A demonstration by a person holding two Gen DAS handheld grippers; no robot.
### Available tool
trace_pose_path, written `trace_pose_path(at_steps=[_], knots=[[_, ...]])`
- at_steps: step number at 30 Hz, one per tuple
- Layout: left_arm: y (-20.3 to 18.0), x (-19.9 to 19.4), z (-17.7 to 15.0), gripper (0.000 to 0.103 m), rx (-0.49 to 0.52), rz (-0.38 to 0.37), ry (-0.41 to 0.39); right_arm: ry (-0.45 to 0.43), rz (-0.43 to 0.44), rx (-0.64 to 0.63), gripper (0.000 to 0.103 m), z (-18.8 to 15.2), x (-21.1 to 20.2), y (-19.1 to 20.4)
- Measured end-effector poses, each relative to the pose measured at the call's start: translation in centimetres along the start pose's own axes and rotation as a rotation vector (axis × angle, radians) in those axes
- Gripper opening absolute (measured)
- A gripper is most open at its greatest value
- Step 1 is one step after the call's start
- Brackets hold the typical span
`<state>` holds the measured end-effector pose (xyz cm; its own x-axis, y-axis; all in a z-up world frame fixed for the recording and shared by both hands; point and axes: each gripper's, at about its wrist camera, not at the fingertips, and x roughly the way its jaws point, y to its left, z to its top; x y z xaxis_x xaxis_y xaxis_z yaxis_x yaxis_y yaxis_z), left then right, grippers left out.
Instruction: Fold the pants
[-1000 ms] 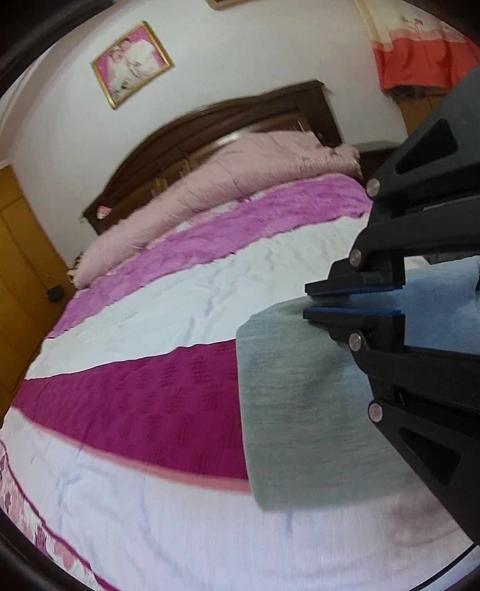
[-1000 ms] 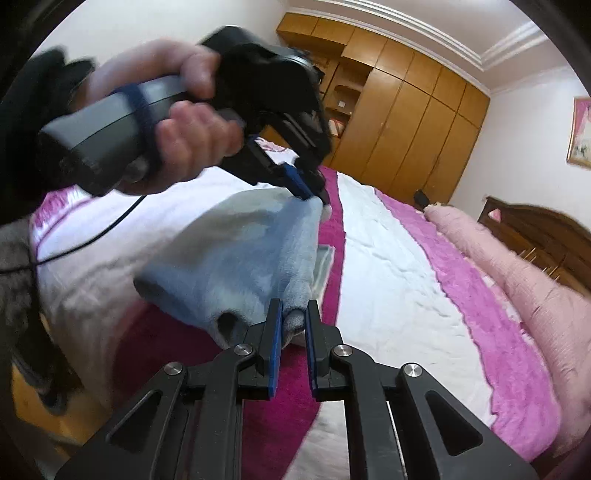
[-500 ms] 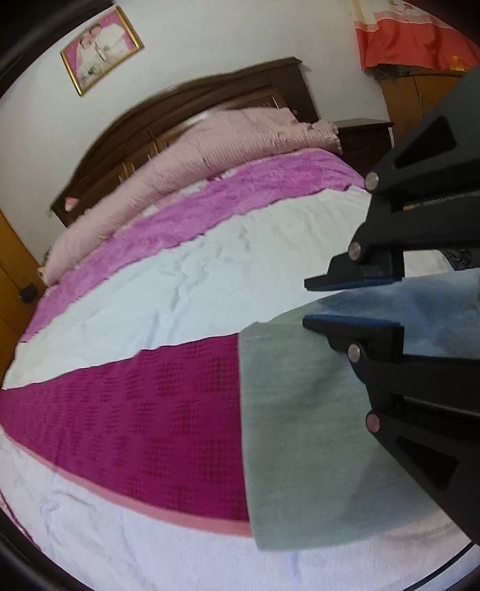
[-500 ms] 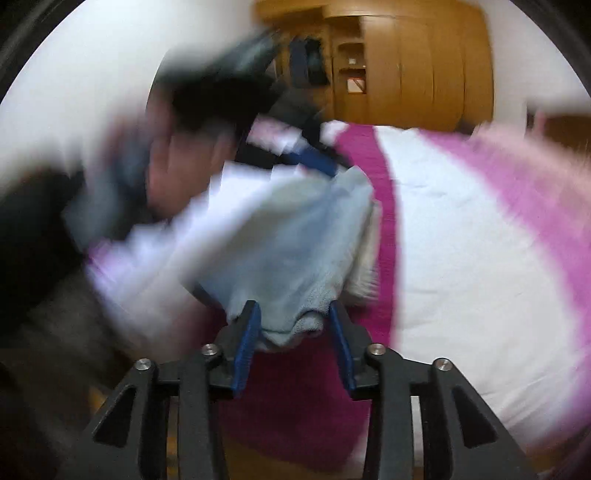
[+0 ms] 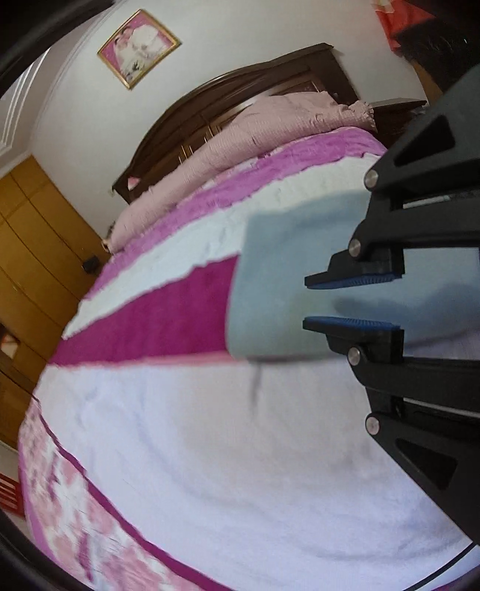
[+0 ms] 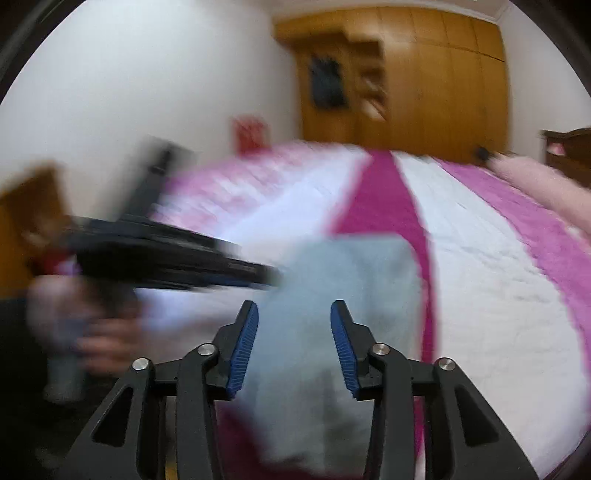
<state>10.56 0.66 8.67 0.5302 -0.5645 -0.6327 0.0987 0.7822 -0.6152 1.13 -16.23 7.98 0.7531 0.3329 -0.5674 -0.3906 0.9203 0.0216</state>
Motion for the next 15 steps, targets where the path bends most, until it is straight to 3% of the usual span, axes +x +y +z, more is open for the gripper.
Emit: trace_pose_path(at_steps=[1,3,5,7,9,13,15], knots=[[0.8,0.2,-0.3,0.014,-0.018,-0.012,0.006,0.023,-0.063,0.027,0.027,0.1,1.7,-1.3],[1.8,0.5,-0.8,0.014,-0.041,-0.032,0.013,0.064,-0.098,0.081,0.023,0.1,4.0,-4.0],[2.5,0.6,-1.5,0.014,-0.056,-0.061,0.016,0.133,-0.087,0.151,0.017,-0.5,6.6,-7.2],[2.7,0.8,-2.4,0.016,-0.046,-0.075,0.016,0.124,-0.041,0.235,0.017,-0.5,7.3,-9.2],[2.6,1.2,-3.4,0.027,-0.024,-0.058,0.032,0.125,-0.066,0.192,0.018,-0.4,7.2,-8.9],[1.1,-0.3,-5.2,0.027,0.057,-0.010,-0.011,0.106,-0.148,0.085,0.019,0.0,7.2,-6.9],[0.0,-1.3,-6.3,0.032,0.132,0.005,-0.009,0.099,-0.125,0.118,0.022,0.0,7.2,-7.2]])
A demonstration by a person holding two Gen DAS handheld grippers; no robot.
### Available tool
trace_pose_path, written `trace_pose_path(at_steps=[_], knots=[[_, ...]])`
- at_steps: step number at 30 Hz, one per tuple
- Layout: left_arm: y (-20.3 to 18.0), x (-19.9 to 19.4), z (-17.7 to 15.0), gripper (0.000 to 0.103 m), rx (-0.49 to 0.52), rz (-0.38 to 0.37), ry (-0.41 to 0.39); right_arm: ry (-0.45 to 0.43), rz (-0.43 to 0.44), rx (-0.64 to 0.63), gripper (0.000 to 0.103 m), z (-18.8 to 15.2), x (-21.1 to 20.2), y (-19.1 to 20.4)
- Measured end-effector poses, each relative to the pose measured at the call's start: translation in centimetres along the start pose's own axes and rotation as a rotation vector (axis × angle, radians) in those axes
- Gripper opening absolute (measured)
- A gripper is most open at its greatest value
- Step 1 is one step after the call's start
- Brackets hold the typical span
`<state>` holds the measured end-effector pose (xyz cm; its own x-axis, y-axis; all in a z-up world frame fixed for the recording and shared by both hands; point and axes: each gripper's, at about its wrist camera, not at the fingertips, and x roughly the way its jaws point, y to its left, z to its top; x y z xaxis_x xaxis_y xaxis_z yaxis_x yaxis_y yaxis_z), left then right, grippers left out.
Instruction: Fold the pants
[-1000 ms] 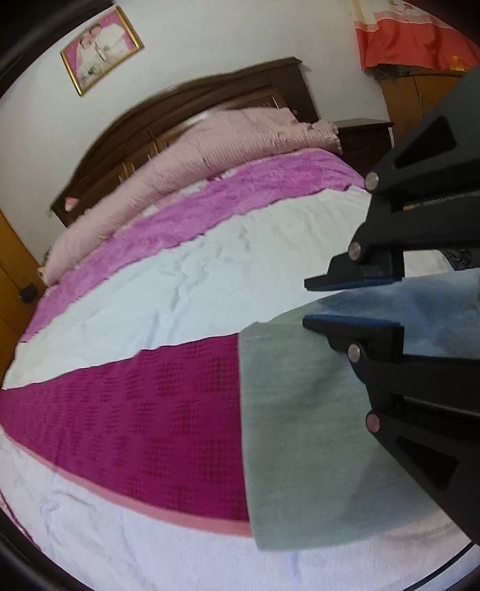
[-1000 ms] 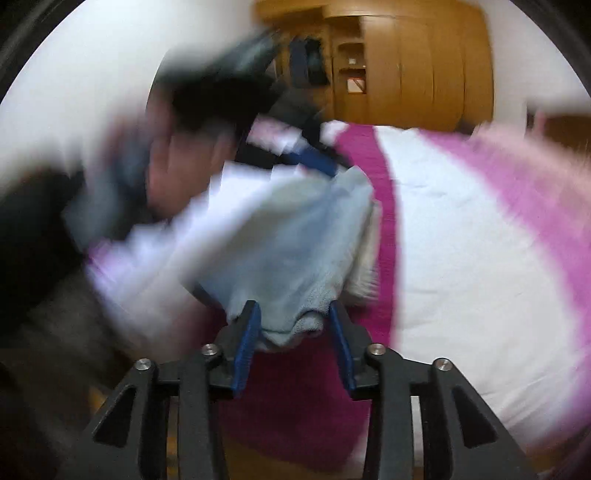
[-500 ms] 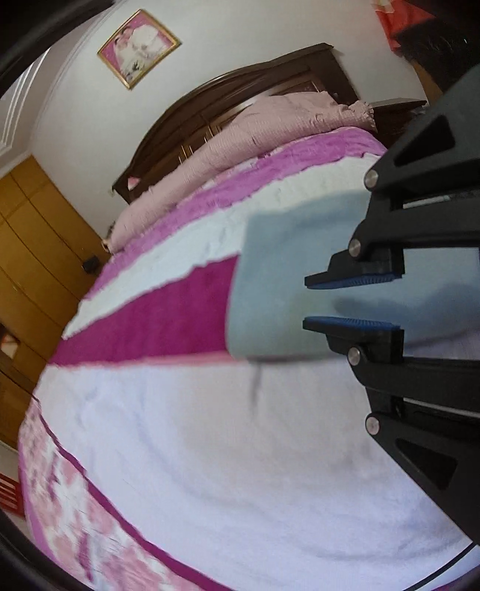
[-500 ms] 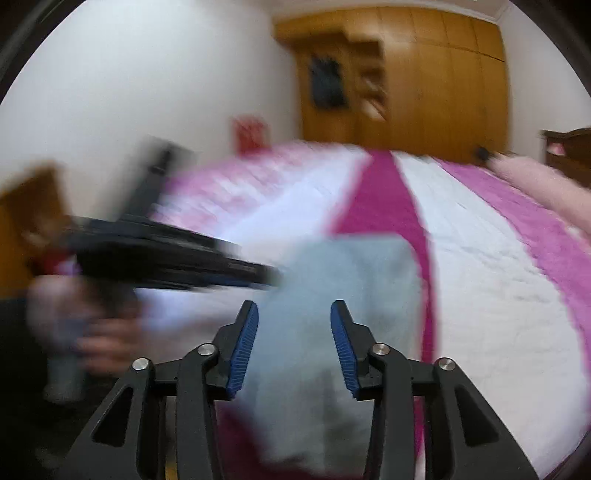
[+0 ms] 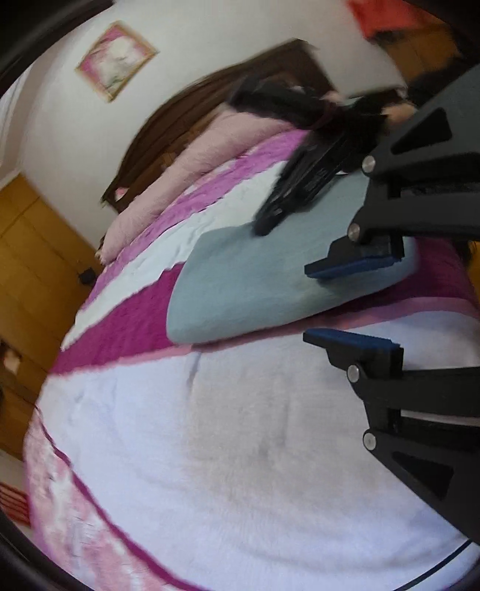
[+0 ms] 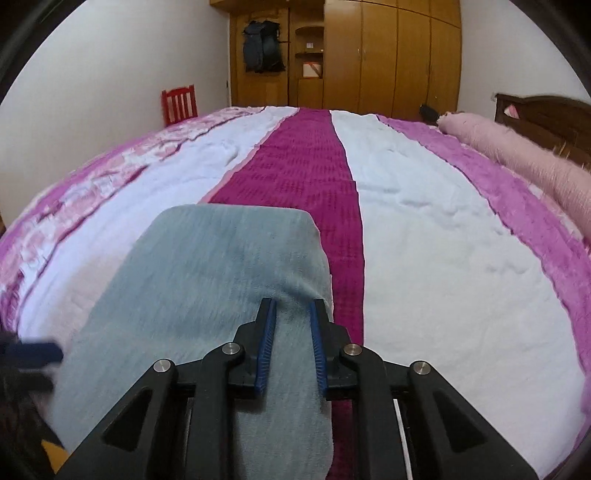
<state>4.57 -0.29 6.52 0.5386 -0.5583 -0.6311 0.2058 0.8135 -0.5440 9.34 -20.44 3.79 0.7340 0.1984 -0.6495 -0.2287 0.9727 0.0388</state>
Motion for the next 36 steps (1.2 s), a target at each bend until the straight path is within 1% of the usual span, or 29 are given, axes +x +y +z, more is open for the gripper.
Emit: trace_pose_path(at_steps=[1,2,3,4,5,7,9,10,12,13,14,15,16,17,18,20,22,24,26,27,28,29,30,31,32,33,34,35,36], knots=[[-0.7,-0.4,-0.6,0.035,0.044,0.000,0.006,0.007,0.028,0.047,0.028,0.0,-0.3,-0.7],[-1.4,-0.9,-1.4,0.043,0.101,0.010,0.009,0.015,0.039,0.085,0.044,0.2,-0.5,-1.5],[-2.0,-1.2,-2.3,0.051,0.165,0.044,0.009,0.030,0.040,0.133,0.053,0.3,-0.7,-2.0],[-2.7,-1.5,-3.3,0.053,0.247,0.106,-0.006,0.047,0.057,0.208,0.061,-0.2,-1.3,-2.9],[-3.2,-1.7,-4.4,0.054,0.318,0.158,-0.028,0.056,0.084,0.256,0.062,-0.6,-1.8,-3.5],[-4.1,-1.2,-5.7,0.054,0.388,0.195,-0.032,0.105,0.151,0.365,0.062,-1.7,-2.8,-4.7],[-4.1,-0.4,-5.9,0.054,0.359,0.178,-0.012,0.129,0.222,0.414,0.061,-2.4,-3.6,-5.1],[-3.9,0.2,-5.9,0.054,0.320,0.157,0.005,0.120,0.249,0.418,0.061,-2.6,-4.1,-5.1],[-3.5,1.1,-6.0,0.054,0.288,0.145,0.031,0.094,0.284,0.394,0.061,-2.9,-5.4,-4.8],[-3.6,1.3,-6.2,0.054,0.291,0.154,0.031,0.093,0.296,0.371,0.056,-3.0,-5.6,-4.5],[-3.7,1.4,-6.3,0.053,0.292,0.155,0.024,0.105,0.306,0.341,0.037,-3.3,-5.6,-4.0],[-3.8,1.5,-6.1,0.053,0.284,0.148,0.014,0.117,0.296,0.321,0.025,-3.5,-5.4,-3.6],[-3.8,1.7,-5.8,0.052,0.263,0.129,0.003,0.125,0.256,0.291,0.020,-3.8,-5.4,-3.2],[-3.8,1.7,-5.6,0.045,0.244,0.108,0.003,0.108,0.241,0.257,0.016,-4.0,-5.6,-2.7],[-3.7,1.6,-5.5,0.034,0.232,0.092,0.007,0.082,0.236,0.236,0.015,-4.0,-6.0,-2.5],[-4.0,2.2,-5.0,0.026,0.233,0.119,0.017,0.030,0.232,0.218,0.012,-3.7,-7.0,-2.4],[-4.7,2.5,-4.8,0.022,0.272,0.171,0.024,0.008,0.193,0.200,0.011,-3.4,-7.2,-2.3],[-5.5,2.4,-5.0,0.019,0.329,0.212,0.023,0.065,0.157,0.211,0.011,-3.5,-5.8,-2.2],[-6.5,2.5,-5.5,0.015,0.411,0.277,0.030,0.117,0.137,0.225,0.013,-3.9,-4.7,-2.3],[-6.7,2.6,-5.8,0.013,0.438,0.311,0.036,0.116,0.120,0.223,0.015,-3.9,-4.6,-2.1],[-6.8,3.0,-6.2,0.013,0.454,0.340,0.056,0.094,0.095,0.204,0.020,-3.7,-5.0,-1.9],[-6.6,3.3,-6.3,0.011,0.436,0.337,0.080,0.051,0.059,0.160,0.024,-3.3,-5.6,-1.4],[-6.0,3.3,-6.3,0.009,0.392,0.311,0.102,-0.002,0.036,0.127,0.025,-3.1,-6.4,-1.0],[-5.1,3.2,-5.9,0.009,0.321,0.254,0.130,-0.068,0.033,0.111,0.030,-2.8,-7.4,-0.8],[-4.2,3.0,-5.4,0.009,0.274,0.200,0.151,-0.141,0.058,0.112,0.039,-2.6,-8.4,-0.8],[-3.4,2.6,-5.0,0.009,0.215,0.130,0.178,-0.190,0.077,0.122,0.043,-2.3,-8.9,-1.0],[-2.3,2.2,-4.6,0.010,0.149,0.048,0.211,-0.196,0.090,0.125,0.047,-1.7,-8.7,-1.2],[-1.3,1.7,-4.3,0.010,0.078,-0.048,0.243,-0.176,0.103,0.117,0.048,-1.0,-7.9,-1.3],[-0.2,0.5,-4.1,0.010,0.014,-0.155,0.243,-0.147,0.114,0.103,0.048,-0.3,-6.8,-1.5]])
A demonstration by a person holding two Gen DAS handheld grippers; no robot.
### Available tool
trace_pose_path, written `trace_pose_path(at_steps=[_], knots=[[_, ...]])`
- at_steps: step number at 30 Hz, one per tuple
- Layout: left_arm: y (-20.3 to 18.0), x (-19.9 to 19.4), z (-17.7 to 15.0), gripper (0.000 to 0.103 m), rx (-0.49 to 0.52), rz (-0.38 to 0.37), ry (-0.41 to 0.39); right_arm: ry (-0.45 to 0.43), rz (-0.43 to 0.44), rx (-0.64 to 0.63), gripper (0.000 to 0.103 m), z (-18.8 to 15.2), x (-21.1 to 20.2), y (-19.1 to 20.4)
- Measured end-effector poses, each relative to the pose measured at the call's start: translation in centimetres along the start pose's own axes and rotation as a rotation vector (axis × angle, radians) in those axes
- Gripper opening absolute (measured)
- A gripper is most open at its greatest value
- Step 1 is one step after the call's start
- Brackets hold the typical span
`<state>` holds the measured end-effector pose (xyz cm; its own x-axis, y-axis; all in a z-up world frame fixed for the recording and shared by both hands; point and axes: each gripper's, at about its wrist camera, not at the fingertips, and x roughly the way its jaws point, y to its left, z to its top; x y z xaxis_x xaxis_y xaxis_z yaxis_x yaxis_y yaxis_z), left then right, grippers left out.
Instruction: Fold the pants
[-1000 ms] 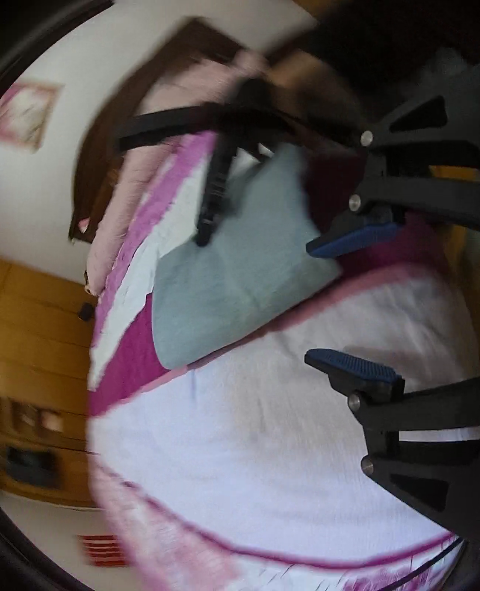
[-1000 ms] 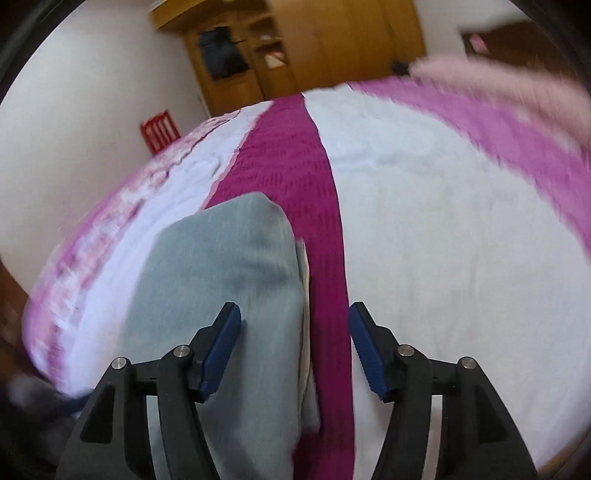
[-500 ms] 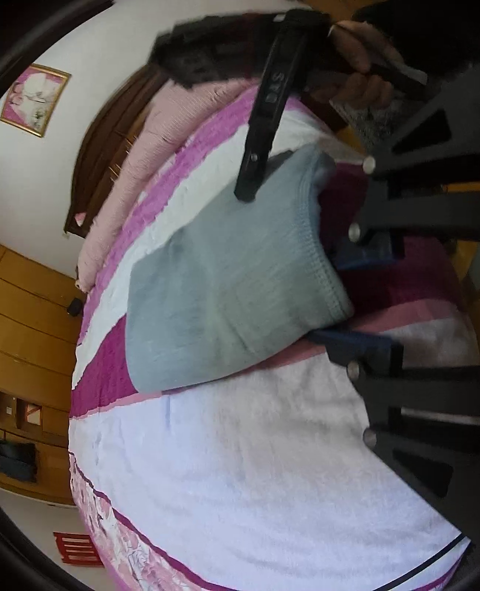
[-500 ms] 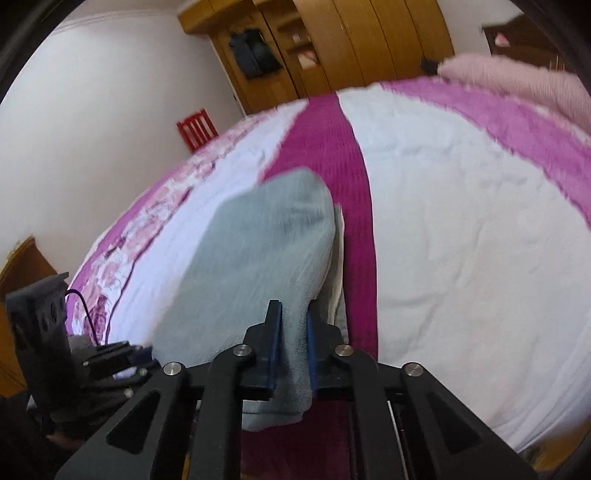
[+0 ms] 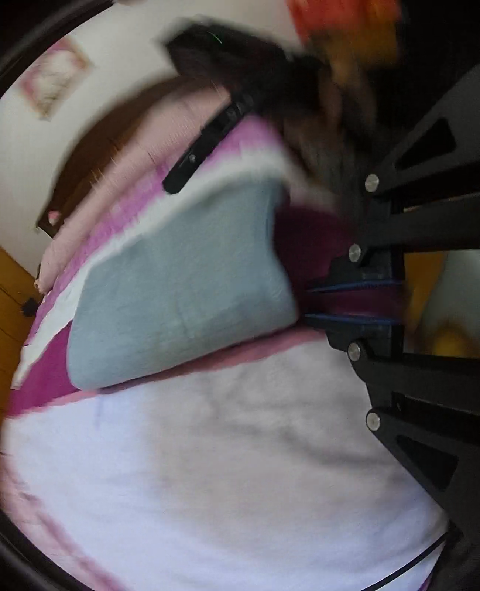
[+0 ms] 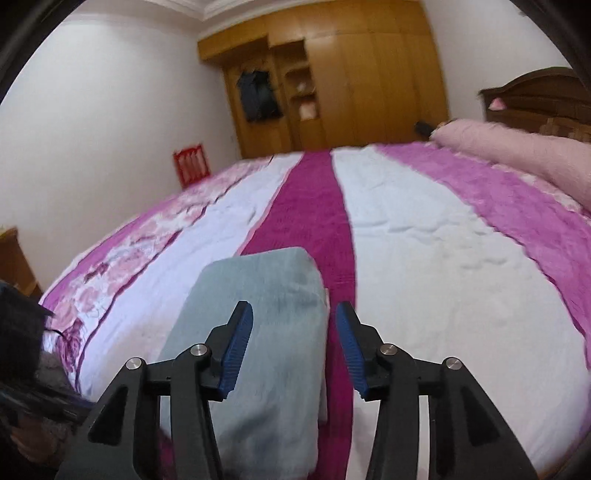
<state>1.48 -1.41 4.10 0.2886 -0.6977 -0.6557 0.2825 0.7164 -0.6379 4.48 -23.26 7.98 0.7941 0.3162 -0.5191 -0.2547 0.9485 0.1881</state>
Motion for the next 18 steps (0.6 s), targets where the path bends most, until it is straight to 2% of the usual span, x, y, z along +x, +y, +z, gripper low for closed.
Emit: trace_pose_path(at_steps=[2,3,4,6,7,9,10,11,14,18], knots=[[0.5,-2.2,0.0,0.010,-0.031,-0.111,-0.053,0.064,0.039,0.008,0.048,1.4,3.2,-1.0],[0.5,-3.1,0.2,0.010,-0.033,-0.135,-0.083,0.092,0.063,0.045,0.048,2.2,4.8,-1.7],[0.1,-4.0,0.7,0.010,-0.017,-0.126,-0.128,0.114,0.086,0.101,0.047,2.8,6.3,-2.7],[-1.1,-4.0,1.8,0.010,0.049,0.020,-0.176,0.200,0.140,0.269,0.040,3.3,9.7,-5.0],[-2.1,-3.2,2.7,0.010,0.118,0.129,-0.194,0.238,0.185,0.358,0.027,3.2,11.3,-5.9],[-3.3,-0.9,4.0,0.010,0.197,0.281,-0.199,0.281,0.207,0.465,0.015,2.4,12.9,-6.9],[-3.4,-0.1,4.4,0.010,0.214,0.305,-0.191,0.282,0.199,0.477,0.011,2.1,13.2,-7.0],[-3.6,1.3,4.9,0.010,0.240,0.328,-0.175,0.259,0.182,0.453,0.004,2.0,12.8,-6.9],[-3.5,4.1,4.9,0.010,0.284,0.415,-0.151,0.174,0.114,0.296,0.003,2.1,11.4,-6.5],[-4.0,5.1,3.9,0.010,0.351,0.485,-0.156,0.215,0.114,0.340,0.002,0.6,12.7,-7.7]])
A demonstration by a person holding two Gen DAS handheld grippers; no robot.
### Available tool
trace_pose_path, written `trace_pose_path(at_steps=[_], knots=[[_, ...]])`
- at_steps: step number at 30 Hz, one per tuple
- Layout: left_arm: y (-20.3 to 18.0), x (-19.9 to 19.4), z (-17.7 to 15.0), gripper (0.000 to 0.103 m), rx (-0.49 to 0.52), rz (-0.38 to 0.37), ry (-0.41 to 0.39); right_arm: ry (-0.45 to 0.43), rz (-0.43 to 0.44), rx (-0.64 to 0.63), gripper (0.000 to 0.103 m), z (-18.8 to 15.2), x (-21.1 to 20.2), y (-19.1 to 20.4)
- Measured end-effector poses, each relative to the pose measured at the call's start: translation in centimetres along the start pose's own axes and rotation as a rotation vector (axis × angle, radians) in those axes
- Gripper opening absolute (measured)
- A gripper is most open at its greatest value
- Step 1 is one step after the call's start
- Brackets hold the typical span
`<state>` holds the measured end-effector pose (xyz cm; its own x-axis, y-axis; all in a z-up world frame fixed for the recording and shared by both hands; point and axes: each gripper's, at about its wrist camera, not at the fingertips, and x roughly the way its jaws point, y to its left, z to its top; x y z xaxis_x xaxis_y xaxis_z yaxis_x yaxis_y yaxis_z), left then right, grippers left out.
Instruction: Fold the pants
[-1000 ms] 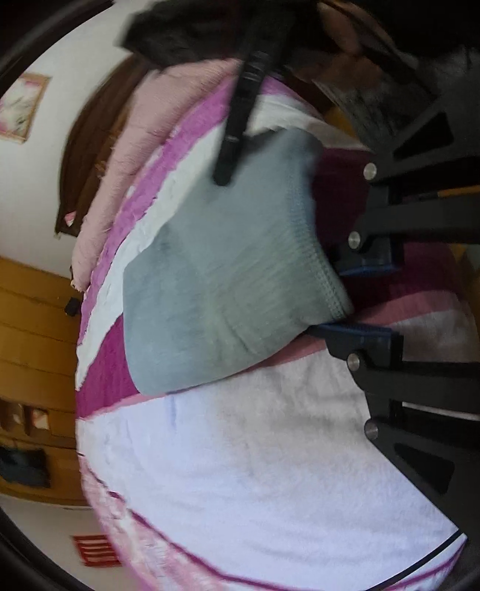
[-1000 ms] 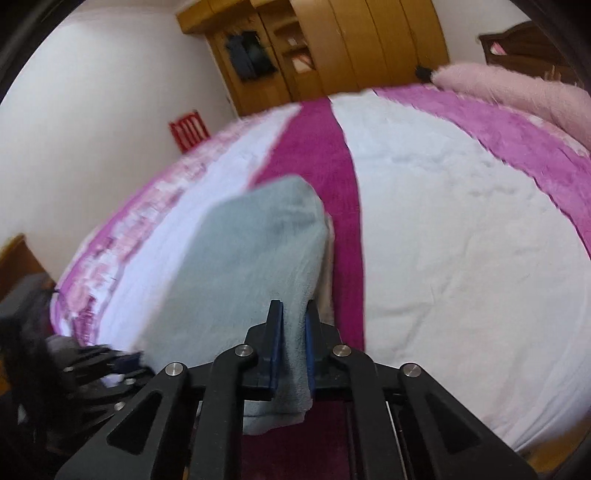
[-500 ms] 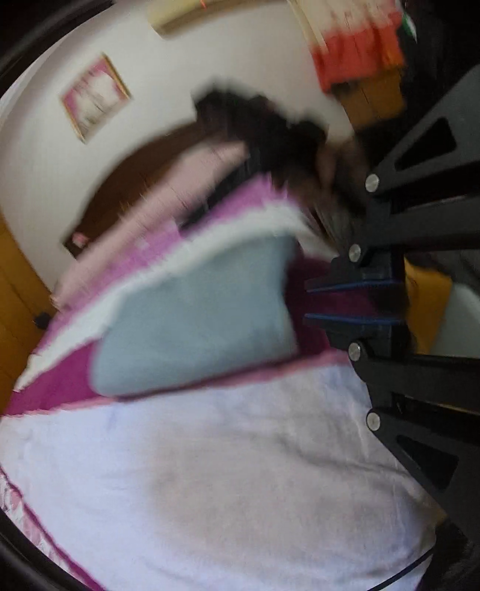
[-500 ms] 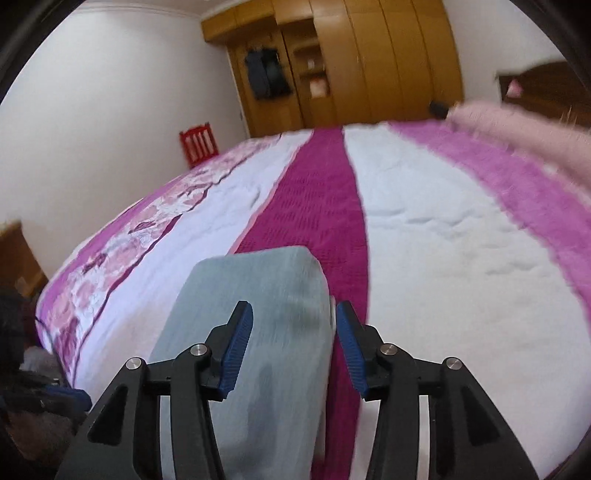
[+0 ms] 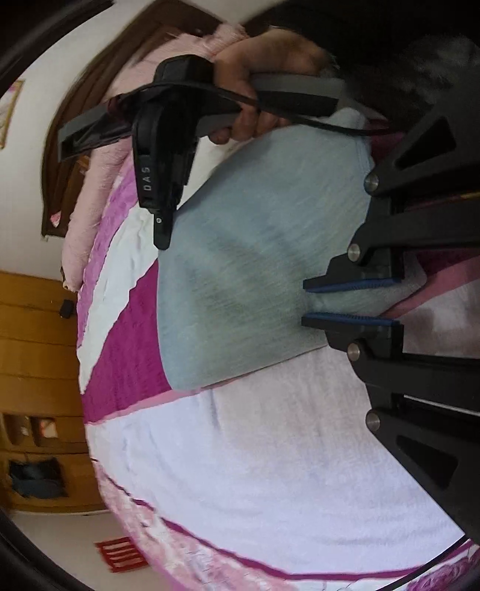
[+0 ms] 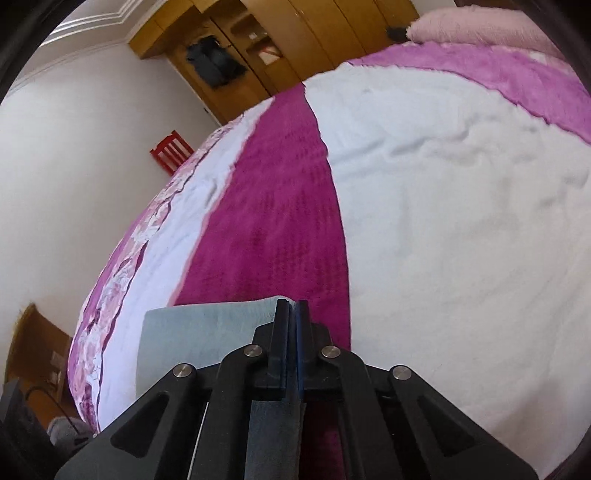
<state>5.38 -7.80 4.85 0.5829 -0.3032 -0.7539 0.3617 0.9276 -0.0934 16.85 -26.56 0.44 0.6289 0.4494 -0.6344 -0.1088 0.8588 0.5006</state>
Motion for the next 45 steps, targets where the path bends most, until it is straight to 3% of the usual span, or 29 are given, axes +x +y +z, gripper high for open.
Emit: trace_pose_path(at_steps=[2,4,8,11,13,16,20,21,24,26,27,32,34,37,39,41,45], knots=[[-0.3,0.5,-0.1,0.010,0.002,0.015,0.001,0.007,-0.036,-0.014,0.003,0.1,0.1,0.0],[-0.4,0.7,0.0,0.010,-0.008,0.018,0.001,0.015,-0.176,-0.025,0.003,0.2,0.1,0.0],[-1.0,0.5,-0.3,0.010,0.004,0.037,0.005,0.006,-0.084,0.034,0.019,0.5,-2.0,0.3],[-1.0,0.3,-0.5,0.010,-0.004,0.035,0.007,-0.073,-0.061,-0.028,0.029,0.2,-5.7,1.6],[-0.9,0.2,-0.4,0.010,-0.014,0.027,0.010,-0.116,-0.022,-0.096,0.030,-0.9,-8.0,2.6],[-0.8,0.3,-0.2,0.010,-0.016,0.025,0.012,-0.076,0.044,-0.206,0.030,-3.6,-9.6,4.8],[-0.7,0.4,-0.1,0.010,-0.016,0.020,0.018,0.031,-0.085,-0.358,0.037,-7.7,-9.3,6.0],[-0.6,0.4,-0.1,0.010,-0.019,0.017,0.019,0.049,-0.108,-0.355,0.037,-8.7,-9.4,5.7],[-0.5,0.5,0.0,0.010,-0.027,0.014,0.020,0.103,-0.029,-0.211,0.037,-10.0,-9.7,3.8],[-0.6,0.5,0.0,0.010,-0.025,0.015,0.020,0.110,0.026,-0.090,0.019,-9.9,-9.9,2.5],[-0.6,0.5,0.0,0.010,-0.026,0.016,0.020,0.103,0.038,-0.063,0.015,-9.7,-10.2,2.2],[-0.4,0.7,0.4,0.010,-0.033,0.009,0.030,0.009,0.104,-0.133,0.011,-8.4,-13.3,4.1],[-0.5,0.7,0.5,0.010,-0.026,0.007,0.030,0.007,0.052,-0.188,0.011,-8.8,-13.5,5.2],[-0.6,0.7,0.3,0.010,-0.013,0.014,0.028,0.077,-0.071,-0.215,0.011,-9.7,-11.8,4.4],[-0.7,0.7,0.3,0.010,-0.003,0.016,0.026,0.138,-0.083,-0.156,0.012,-10.0,-10.0,2.7],[-0.9,0.7,0.3,0.011,0.013,0.017,0.027,0.135,-0.066,-0.116,0.015,-9.8,-9.8,2.1],[-1.1,0.7,0.4,0.012,0.027,0.017,0.031,0.075,-0.212,-0.262,0.039,-9.6,-12.1,5.3]])
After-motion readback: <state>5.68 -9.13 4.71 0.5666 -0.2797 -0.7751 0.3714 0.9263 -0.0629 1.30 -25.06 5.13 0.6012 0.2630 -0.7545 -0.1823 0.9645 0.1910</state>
